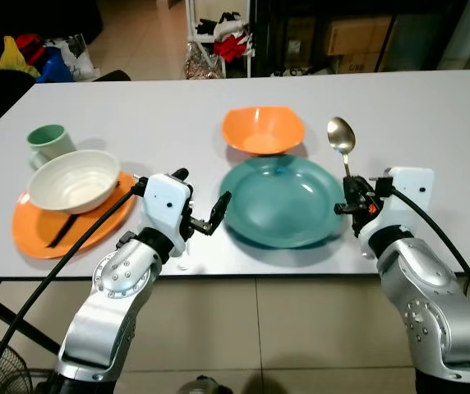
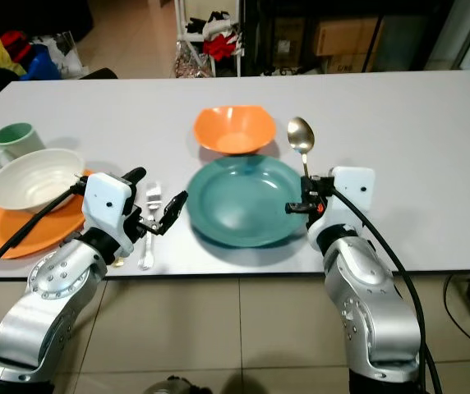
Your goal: Setting the table
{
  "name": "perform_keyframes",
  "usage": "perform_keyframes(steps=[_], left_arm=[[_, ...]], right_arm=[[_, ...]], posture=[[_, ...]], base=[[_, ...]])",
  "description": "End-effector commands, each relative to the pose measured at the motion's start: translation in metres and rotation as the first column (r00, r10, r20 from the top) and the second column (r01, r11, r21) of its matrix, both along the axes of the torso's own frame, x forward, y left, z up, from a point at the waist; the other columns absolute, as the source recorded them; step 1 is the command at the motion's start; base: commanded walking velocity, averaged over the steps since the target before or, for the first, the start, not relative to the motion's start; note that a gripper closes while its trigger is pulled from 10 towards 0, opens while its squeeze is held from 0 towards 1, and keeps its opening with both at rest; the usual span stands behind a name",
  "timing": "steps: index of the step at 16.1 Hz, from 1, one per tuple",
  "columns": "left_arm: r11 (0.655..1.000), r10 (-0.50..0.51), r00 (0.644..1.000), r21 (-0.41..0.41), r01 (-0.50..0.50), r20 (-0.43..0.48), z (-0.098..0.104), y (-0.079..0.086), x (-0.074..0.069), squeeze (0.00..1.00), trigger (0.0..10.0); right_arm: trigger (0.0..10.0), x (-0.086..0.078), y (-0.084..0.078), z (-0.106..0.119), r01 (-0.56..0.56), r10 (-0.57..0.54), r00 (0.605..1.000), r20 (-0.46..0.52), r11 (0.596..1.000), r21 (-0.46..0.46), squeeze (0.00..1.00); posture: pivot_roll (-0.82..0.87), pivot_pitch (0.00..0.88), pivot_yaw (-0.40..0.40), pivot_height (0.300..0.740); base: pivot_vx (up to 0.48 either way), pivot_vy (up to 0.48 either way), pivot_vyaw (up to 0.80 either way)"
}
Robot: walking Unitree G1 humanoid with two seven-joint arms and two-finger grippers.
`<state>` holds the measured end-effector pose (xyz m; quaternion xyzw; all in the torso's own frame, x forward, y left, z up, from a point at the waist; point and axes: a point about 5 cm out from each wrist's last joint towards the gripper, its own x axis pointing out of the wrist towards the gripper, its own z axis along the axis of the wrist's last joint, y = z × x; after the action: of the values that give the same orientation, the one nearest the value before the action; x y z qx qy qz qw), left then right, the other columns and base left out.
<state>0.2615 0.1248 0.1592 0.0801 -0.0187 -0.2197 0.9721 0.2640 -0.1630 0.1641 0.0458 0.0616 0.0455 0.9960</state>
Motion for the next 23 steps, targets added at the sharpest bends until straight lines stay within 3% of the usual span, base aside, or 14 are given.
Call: perform_keyframes(steps=[1, 5, 12, 23], left_arm=[[1.0, 0.017, 1.0, 0.011, -0.017, 0.006, 0.001, 0.003, 0.002, 0.0, 10.0], [1.0, 0.018, 1.0, 0.007, -0.018, 0.005, 0.002, 0.004, 0.003, 0.0, 10.0], [0.997, 0.047, 0.999, -0.061, -0.048, -0.017, 0.002, 0.005, 0.005, 0.0, 10.0], [0.994, 0.099, 0.995, -0.053, -0.1, -0.026, -0.001, 0.018, -0.002, 0.0, 10.0]], right_arm=[[10.0, 0.0, 0.005, 0.004, -0.019, 0.019, 1.0, 0.009, 1.0, 0.006, 0.0], [10.0, -0.001, 0.008, 0.003, -0.025, 0.025, 1.0, -0.004, 1.0, 0.014, 0.0], [10.0, 0.0, 0.013, 0.005, -0.07, 0.07, 0.997, -0.014, 0.998, -0.007, 0.0], [10.0, 0.005, 0.027, 0.0, -0.246, 0.241, 0.967, -0.08, 0.968, -0.06, 0.0]], posture=[[0.05, 0.0, 0.086, 0.74], [0.05, 0.0, 0.091, 0.74], [0.05, 0.0, 0.088, 0.74], [0.08, 0.0, 0.044, 0.74]], base=[[0.0, 0.341, 0.0], [0.0, 0.319, 0.0], [0.0, 0.0, 0.0], [0.308, 0.0, -0.15]])
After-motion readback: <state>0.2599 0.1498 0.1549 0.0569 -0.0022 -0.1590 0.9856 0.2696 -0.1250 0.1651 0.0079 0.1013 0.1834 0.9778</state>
